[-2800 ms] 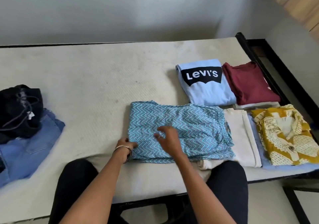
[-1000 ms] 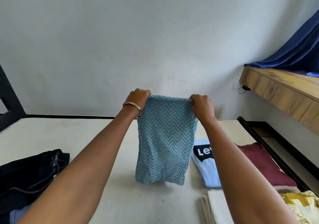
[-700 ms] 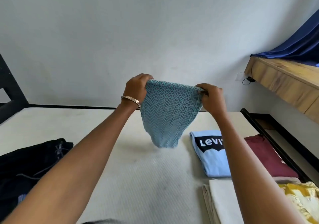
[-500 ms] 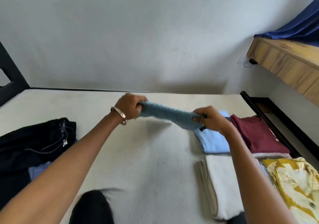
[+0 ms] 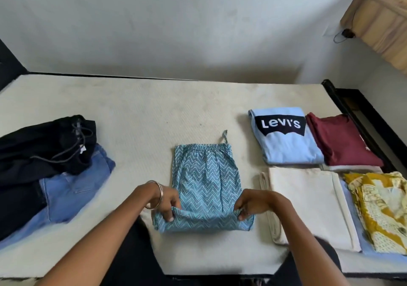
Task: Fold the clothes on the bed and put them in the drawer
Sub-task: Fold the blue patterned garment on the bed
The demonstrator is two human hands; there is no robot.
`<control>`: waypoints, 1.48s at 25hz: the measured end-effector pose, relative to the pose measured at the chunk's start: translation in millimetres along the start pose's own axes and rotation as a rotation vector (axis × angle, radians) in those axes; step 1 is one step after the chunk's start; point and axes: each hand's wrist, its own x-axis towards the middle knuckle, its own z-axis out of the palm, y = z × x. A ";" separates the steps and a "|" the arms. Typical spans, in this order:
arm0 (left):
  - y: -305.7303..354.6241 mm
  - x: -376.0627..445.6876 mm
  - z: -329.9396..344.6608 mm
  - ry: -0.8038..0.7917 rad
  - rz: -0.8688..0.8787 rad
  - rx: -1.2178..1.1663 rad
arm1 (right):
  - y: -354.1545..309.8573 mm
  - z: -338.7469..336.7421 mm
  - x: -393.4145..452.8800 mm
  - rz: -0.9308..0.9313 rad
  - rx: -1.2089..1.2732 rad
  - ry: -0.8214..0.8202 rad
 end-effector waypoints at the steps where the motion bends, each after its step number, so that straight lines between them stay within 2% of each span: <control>1: -6.4 0.9 -18.5 0.072 0.004 0.017 | 4.0 -17.3 4.2 -0.038 0.030 0.072; 3: -21.3 7.1 -58.4 0.289 -0.022 0.016 | 11.9 -55.7 20.1 -0.062 0.117 0.309; 5: -37.0 22.9 -99.0 0.610 -0.096 -0.115 | 18.5 -94.1 45.6 -0.019 0.262 0.629; 7: -42.4 44.3 -121.1 0.917 -0.230 -0.259 | 15.1 -114.7 74.9 0.113 0.347 0.927; 9: -36.1 67.0 -121.4 1.071 -0.390 -0.257 | 6.3 -113.0 103.5 0.269 0.288 1.135; 11: -25.5 92.0 -97.7 1.080 -0.471 -0.326 | 2.8 -87.0 125.4 0.412 0.345 1.192; 14: -18.0 121.4 -39.5 0.920 -0.623 -0.681 | 9.8 -20.9 141.4 0.697 0.562 1.079; 16: -15.7 133.9 -8.7 0.857 -0.661 -0.810 | 15.0 20.4 140.1 0.804 0.553 1.018; 19: -13.9 139.9 -2.4 0.846 -0.525 -1.032 | 26.0 29.8 136.1 0.719 0.494 1.051; 21: -17.2 139.1 -5.1 0.808 -0.480 -1.097 | 23.8 12.8 134.1 0.605 0.466 1.182; 23: -18.3 138.1 -5.7 0.785 -0.486 -1.100 | 15.9 -7.6 135.2 0.620 0.414 1.294; 26: -9.7 134.7 -11.9 0.783 -0.617 -0.935 | 12.0 -35.5 137.4 0.687 0.453 1.259; 28: -5.8 133.9 -29.0 0.877 -0.649 -0.591 | 22.5 -55.3 143.4 0.605 0.376 1.116; 30: -9.8 146.5 -48.3 1.000 -0.457 -0.126 | 37.3 -78.8 154.5 0.613 0.362 0.971; 31: -11.0 151.1 -57.9 0.986 -0.312 0.068 | 40.1 -87.7 157.7 0.649 0.413 0.955; 33: -11.6 163.0 -77.6 0.842 -0.122 0.282 | 41.4 -102.0 163.3 0.624 0.512 1.046; 35: -16.7 177.0 -93.9 0.749 -0.114 0.377 | 41.0 -109.4 166.5 0.388 0.532 1.161; 37: -27.0 183.1 -103.2 0.806 -0.168 0.393 | 40.5 -112.1 166.5 0.190 0.520 1.234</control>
